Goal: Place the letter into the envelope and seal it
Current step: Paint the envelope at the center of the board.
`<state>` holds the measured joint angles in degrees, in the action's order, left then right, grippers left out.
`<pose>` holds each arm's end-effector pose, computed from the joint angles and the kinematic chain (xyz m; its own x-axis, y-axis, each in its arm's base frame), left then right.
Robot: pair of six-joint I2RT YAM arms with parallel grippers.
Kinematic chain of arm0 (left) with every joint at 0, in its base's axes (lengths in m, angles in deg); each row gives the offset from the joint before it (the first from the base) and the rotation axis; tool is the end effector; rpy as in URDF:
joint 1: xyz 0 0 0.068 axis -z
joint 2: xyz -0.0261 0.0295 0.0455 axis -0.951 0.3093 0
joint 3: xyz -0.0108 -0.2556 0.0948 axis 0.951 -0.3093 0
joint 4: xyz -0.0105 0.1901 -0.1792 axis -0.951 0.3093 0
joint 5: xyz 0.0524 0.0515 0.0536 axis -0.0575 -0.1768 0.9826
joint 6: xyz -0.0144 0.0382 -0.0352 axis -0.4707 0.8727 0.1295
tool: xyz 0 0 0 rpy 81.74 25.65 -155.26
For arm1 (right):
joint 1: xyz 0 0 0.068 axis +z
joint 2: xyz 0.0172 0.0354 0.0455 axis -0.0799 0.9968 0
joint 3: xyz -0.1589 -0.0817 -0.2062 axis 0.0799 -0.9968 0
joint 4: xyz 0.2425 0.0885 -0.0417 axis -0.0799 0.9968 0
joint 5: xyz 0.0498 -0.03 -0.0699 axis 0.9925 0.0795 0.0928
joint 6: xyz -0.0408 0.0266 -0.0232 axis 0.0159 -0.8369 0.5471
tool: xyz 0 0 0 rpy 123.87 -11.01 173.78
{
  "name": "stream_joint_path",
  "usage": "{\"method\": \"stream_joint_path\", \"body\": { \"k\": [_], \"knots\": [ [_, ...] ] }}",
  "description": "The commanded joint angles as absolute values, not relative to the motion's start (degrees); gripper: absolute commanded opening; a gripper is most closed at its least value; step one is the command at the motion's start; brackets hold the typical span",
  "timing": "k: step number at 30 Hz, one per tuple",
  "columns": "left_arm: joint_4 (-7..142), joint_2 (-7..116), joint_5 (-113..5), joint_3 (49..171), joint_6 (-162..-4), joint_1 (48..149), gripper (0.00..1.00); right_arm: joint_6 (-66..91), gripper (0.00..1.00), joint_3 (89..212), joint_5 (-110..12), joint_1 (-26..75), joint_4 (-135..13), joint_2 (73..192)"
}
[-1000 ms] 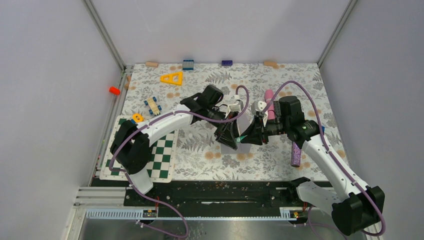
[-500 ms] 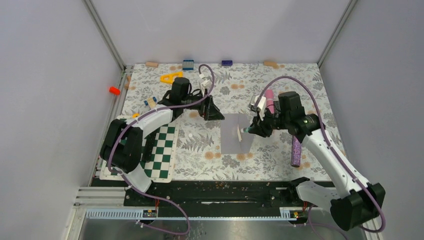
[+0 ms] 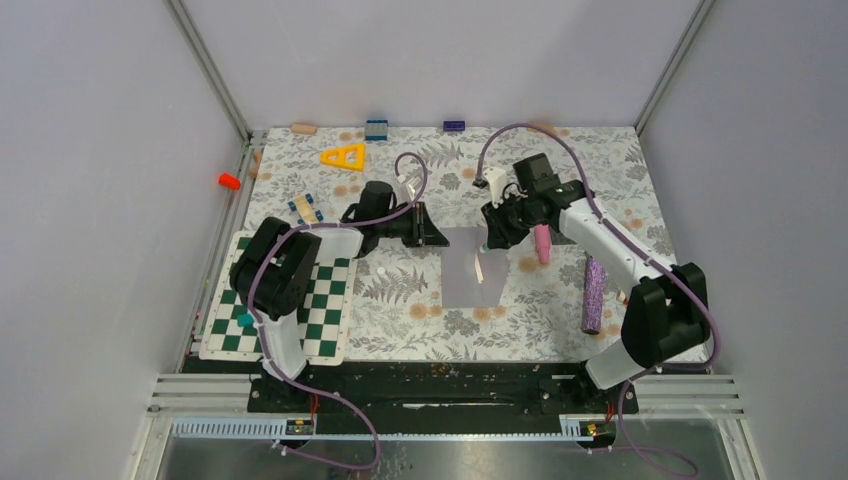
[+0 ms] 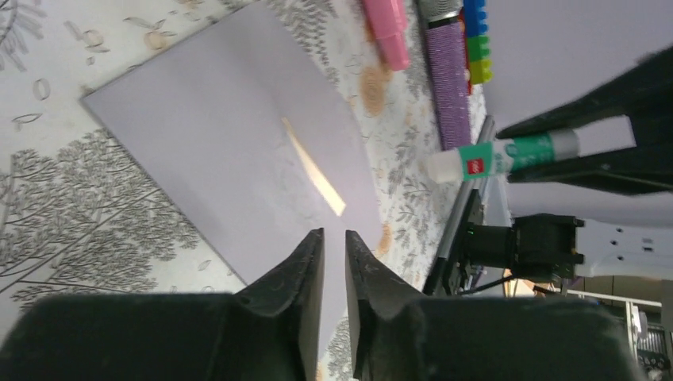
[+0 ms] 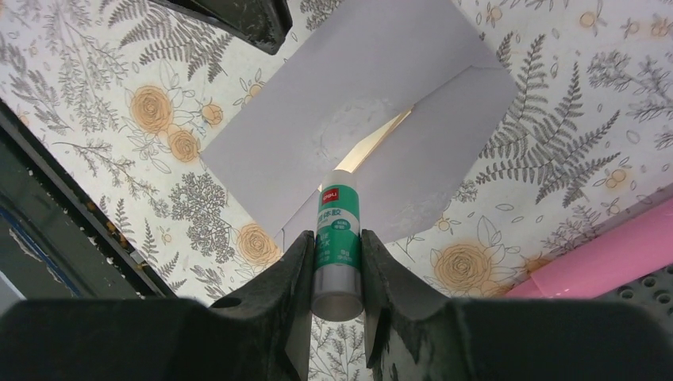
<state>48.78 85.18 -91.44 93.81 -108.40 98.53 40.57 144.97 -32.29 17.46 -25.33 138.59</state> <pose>0.3307 -0.1935 0.1679 -0.8709 -0.0309 -0.4906 0.4365 0.4103 -0.8007 0.2940 0.1351 0.2785 -0.4855 -0.5489 -0.6804 -0.7996 0.5935 0.0917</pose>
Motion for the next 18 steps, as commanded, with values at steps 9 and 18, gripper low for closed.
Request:
{"method": "stream_joint_path", "body": {
  "k": [9, 18],
  "knots": [
    [51.1, 93.2, -84.5, 98.2, -114.3, 100.3, 0.0, 30.0, 0.0, 158.1, -43.0, 22.8, -18.3, 153.2],
    [55.2, 95.9, -82.4, 99.8, -113.7, 100.5, 0.0, 28.1, 0.0, 162.4, -48.1, 24.8, -17.4, 160.7]
  ]
}}
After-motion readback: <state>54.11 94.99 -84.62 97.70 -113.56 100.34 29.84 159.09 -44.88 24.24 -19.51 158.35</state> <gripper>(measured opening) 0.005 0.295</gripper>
